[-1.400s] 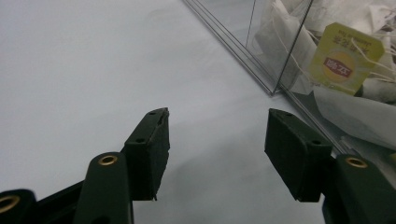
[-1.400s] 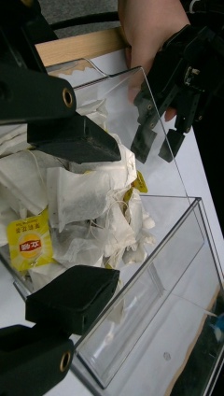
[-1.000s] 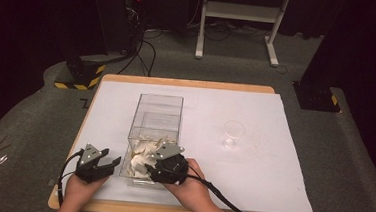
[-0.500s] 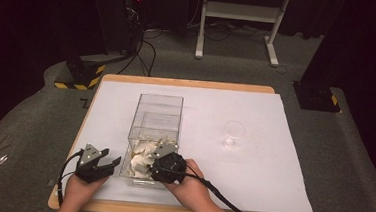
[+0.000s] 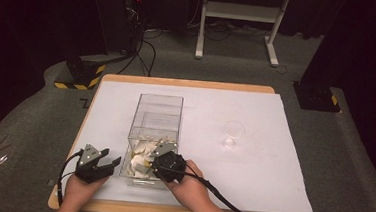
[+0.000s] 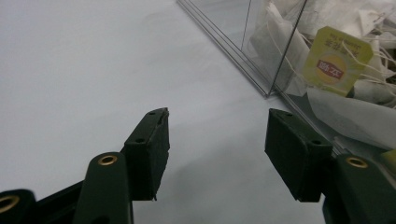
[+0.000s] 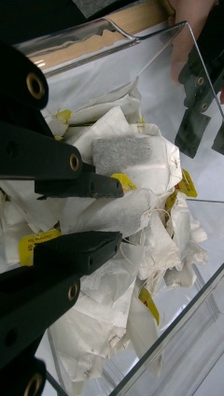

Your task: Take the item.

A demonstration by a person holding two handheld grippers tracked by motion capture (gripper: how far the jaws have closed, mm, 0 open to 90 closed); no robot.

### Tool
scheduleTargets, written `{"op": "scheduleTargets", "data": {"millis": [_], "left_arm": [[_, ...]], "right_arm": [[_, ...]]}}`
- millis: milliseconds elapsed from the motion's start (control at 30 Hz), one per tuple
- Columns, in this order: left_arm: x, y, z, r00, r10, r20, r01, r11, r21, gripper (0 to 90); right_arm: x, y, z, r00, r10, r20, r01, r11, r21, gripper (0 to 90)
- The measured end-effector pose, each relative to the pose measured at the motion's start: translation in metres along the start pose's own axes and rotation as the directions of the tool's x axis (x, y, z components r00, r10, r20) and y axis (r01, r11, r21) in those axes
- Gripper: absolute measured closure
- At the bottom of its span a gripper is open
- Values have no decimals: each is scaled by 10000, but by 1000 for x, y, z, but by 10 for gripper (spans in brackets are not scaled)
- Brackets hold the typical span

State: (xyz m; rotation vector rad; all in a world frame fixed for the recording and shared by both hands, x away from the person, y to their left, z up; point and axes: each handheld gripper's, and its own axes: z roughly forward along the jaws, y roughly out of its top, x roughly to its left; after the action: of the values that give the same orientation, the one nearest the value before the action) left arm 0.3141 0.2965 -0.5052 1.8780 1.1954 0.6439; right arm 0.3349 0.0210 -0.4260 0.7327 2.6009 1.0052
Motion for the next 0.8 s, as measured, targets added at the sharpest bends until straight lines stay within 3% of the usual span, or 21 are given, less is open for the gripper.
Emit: {"op": "scheduleTargets", "data": {"millis": [367, 800], "left_arm": [[0, 0, 0, 10000, 29, -21, -29, 10000, -23, 402], [-1, 0, 0, 10000, 50, -16, -50, 10000, 3, 402]], "right_arm": [[4, -1, -2, 9997, -141, 202, 146, 9996, -224, 868], [8, -2, -14, 9985, -311, 451, 354, 9947, -964, 886]]}}
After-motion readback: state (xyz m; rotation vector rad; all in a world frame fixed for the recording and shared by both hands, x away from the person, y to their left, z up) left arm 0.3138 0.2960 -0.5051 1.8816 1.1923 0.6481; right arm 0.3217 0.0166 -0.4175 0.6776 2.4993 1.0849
